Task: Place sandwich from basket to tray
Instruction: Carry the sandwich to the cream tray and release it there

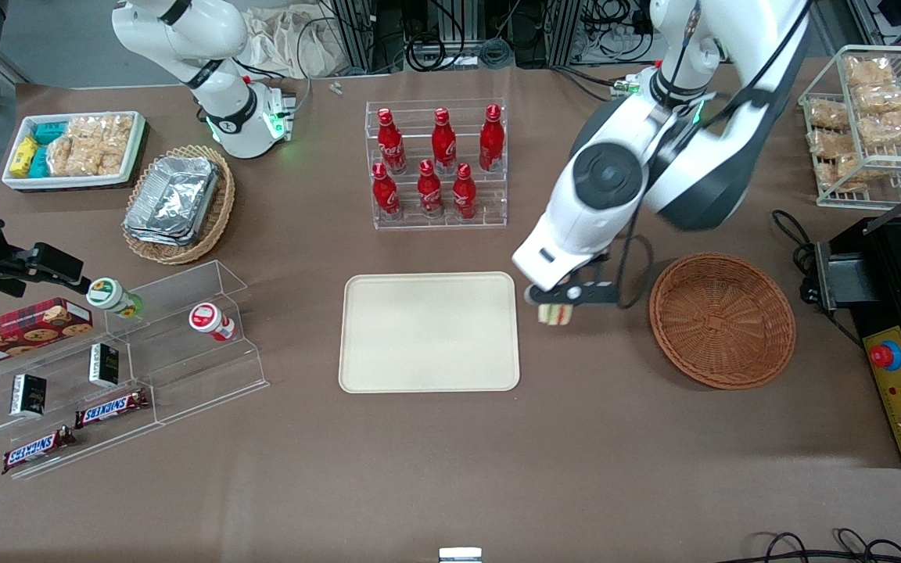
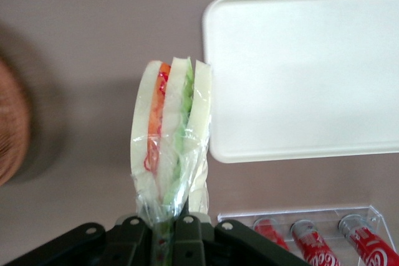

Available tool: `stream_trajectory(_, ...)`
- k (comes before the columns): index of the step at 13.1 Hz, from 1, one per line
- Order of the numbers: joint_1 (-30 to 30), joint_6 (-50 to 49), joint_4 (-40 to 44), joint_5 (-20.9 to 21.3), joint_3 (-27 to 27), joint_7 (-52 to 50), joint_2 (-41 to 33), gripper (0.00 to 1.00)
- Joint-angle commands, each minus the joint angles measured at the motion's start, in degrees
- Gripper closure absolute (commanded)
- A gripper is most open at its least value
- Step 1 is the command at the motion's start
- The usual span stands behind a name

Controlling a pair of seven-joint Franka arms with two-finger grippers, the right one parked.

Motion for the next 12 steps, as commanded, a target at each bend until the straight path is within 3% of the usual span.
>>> stream_trajectory(1,-3.5,5.2,2.0,5.2,-0.8,-5.2,7.5,0.94)
stream_trajectory(6,-6.3,13.1,2.2,8.4,0.4,-11.4,15.8,0.94)
stream_trajectory(9,-8.0,14.6,2.1,14.6,0.9,-16.7,18.2,0.93)
stream_trajectory(10,-8.0,14.6,2.1,15.6,0.8,-17.9,18.2,0.72)
stream_trajectory(11,-7.8,14.6,2.2,15.7,0.8,-17.6,18.1,0.18)
stream_trajectory(12,-7.7,14.6,2.2,15.5,0.8,-18.1,17.7,0.01)
